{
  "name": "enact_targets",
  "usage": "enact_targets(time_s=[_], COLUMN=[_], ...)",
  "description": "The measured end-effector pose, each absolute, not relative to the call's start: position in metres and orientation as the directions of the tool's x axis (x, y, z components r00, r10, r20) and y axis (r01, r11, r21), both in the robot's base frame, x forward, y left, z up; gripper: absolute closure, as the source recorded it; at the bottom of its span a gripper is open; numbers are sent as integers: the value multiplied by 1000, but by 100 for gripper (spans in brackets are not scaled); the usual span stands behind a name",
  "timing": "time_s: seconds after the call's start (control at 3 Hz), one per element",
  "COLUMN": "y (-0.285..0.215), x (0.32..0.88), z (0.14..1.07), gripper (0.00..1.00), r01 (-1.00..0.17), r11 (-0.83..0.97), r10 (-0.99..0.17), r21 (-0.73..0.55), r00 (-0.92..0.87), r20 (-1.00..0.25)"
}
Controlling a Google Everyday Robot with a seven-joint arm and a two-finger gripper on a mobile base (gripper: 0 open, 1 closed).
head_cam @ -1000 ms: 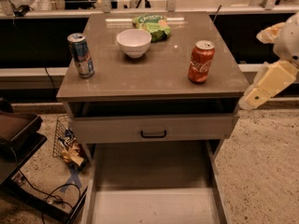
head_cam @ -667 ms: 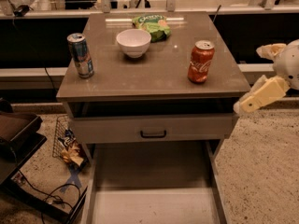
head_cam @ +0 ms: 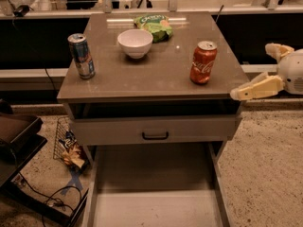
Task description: Move coke can near green rice chip bag
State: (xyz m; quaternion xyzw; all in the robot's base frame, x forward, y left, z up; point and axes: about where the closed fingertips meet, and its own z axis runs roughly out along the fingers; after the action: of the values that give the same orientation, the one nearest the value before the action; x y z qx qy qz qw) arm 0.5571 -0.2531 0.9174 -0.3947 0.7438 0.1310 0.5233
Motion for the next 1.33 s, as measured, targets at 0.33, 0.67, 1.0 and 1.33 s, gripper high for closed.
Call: enact_targets(time_s=[0.33,0.67,1.0,1.33], y=[-253,-247,-239,-220], x=[557,562,595,634], z=[918,916,911,900], gripper=[0,0,0,0], r01=[-724,-730,-731,-735], r11=[653,650,661,674], r10=[-459,-439,-342,-204], r21=[-222,-210,-170,-76], r00=[-144,-136,-92,-85], r20=[-877,-888,-935,-975])
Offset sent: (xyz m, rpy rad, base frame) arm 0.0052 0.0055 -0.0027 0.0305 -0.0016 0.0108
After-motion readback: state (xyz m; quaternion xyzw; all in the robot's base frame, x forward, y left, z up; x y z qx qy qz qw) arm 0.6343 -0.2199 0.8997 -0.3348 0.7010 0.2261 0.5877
